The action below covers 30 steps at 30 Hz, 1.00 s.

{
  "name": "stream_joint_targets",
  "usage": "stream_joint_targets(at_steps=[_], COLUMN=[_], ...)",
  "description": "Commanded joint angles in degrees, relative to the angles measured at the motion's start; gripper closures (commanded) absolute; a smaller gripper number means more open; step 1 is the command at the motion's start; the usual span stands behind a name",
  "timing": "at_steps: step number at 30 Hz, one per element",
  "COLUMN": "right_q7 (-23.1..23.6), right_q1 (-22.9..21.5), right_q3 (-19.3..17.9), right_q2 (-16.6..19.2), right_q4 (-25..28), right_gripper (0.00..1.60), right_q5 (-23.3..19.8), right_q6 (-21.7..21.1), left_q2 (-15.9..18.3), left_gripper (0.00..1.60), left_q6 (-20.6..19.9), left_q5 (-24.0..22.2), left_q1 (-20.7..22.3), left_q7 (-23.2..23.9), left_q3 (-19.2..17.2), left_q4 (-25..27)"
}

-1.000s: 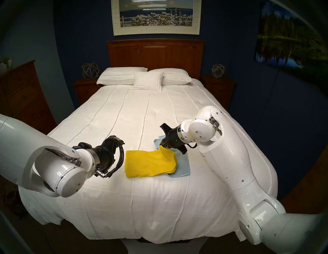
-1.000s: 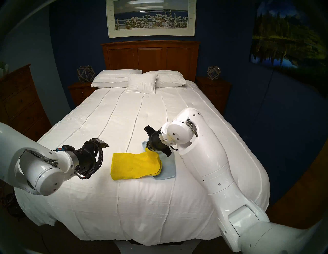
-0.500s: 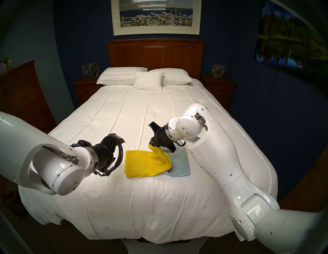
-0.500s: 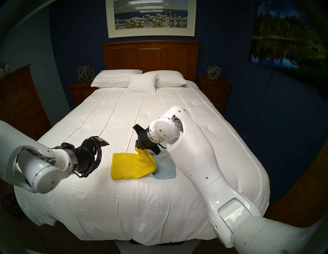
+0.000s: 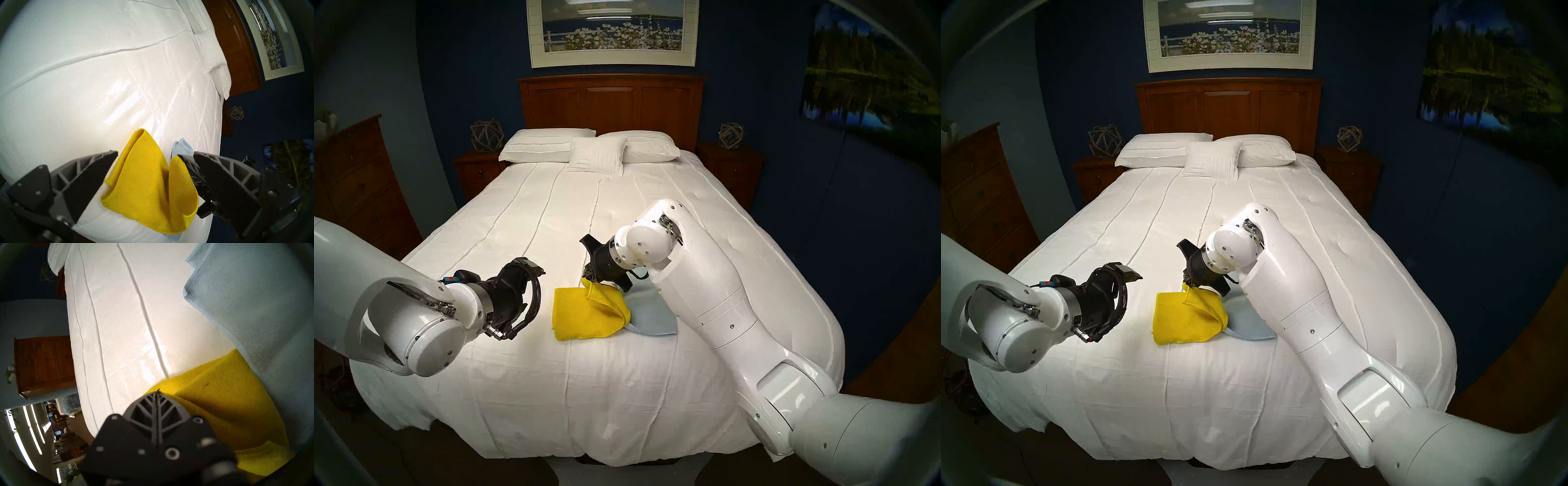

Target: Fold the hand towels twice and stack them up

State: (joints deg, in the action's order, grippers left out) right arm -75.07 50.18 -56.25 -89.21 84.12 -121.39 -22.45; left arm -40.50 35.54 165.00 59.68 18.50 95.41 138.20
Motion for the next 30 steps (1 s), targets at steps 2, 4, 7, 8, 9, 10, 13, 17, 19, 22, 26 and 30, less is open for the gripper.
stream_joint_targets(at_steps=[2, 4, 7, 8, 9, 10, 13, 17, 19, 22, 26, 30], right_q7=[2.46, 2.82, 3.35, 3.45, 3.60, 3.73, 4.18, 5.20, 5.58, 5.73, 5.33, 4.45], right_q1=[-2.81, -3.10, -3.30, -3.34, -3.41, -3.51, -3.82, -4.26, -4.52, -4.63, -4.32, -3.59], right_q3=[0.91, 1.08, 1.41, 1.45, 1.49, 1.67, 2.36, 3.27, 3.51, 3.62, 3.90, 4.25], right_q2=[-4.04, -4.48, -5.15, -5.45, -5.70, -6.01, -6.65, -7.37, -7.60, -7.80, -7.87, -7.75], right_q4=[-1.34, -1.94, -2.79, -3.10, -3.41, -3.68, -4.46, -6.45, -7.39, -7.82, -7.58, -6.85], right_gripper=[1.60, 1.60, 1.60, 1.60, 1.60, 1.60, 1.60, 1.60, 1.56, 1.37, 1.34, 1.32], right_q5=[0.13, 0.23, 0.12, -0.09, -0.25, -0.19, 0.03, 0.78, 1.01, 0.82, 0.48, 0.12], right_q6=[-0.22, -0.21, -0.44, -0.49, -0.54, -0.49, -0.77, -0.83, -0.71, -0.86, -1.20, -1.27], left_q2=[-0.02, -0.10, -0.13, -0.14, -0.16, -0.10, -0.09, -0.17, -0.24, -0.28, -0.38, -0.48], left_gripper=[0.00, 0.00, 0.00, 0.00, 0.00, 0.00, 0.00, 0.00, 0.00, 0.00, 0.00, 0.00], left_q6=[0.49, 0.46, 0.35, 0.32, 0.30, 0.28, 0.27, 0.11, 0.00, -0.06, -0.24, -0.41], left_q5=[0.00, 0.00, 0.00, 0.00, 0.00, 0.00, 0.00, 0.00, 0.00, 0.00, 0.00, 0.00], left_q1=[1.56, 1.99, 2.17, 2.17, 2.22, 2.22, 2.53, 2.98, 3.22, 3.47, 3.59, 3.52], left_q7=[1.43, 1.59, 1.91, 1.96, 2.07, 2.21, 2.55, 3.10, 3.40, 3.72, 4.06, 4.36], left_q3=[0.90, 1.33, 1.97, 2.10, 2.24, 2.43, 2.88, 3.57, 4.06, 4.67, 5.09, 5.23], left_q4=[-0.32, -0.18, -0.13, -0.13, -0.10, -0.09, 0.11, 0.35, 0.47, 0.66, 0.76, 0.78])
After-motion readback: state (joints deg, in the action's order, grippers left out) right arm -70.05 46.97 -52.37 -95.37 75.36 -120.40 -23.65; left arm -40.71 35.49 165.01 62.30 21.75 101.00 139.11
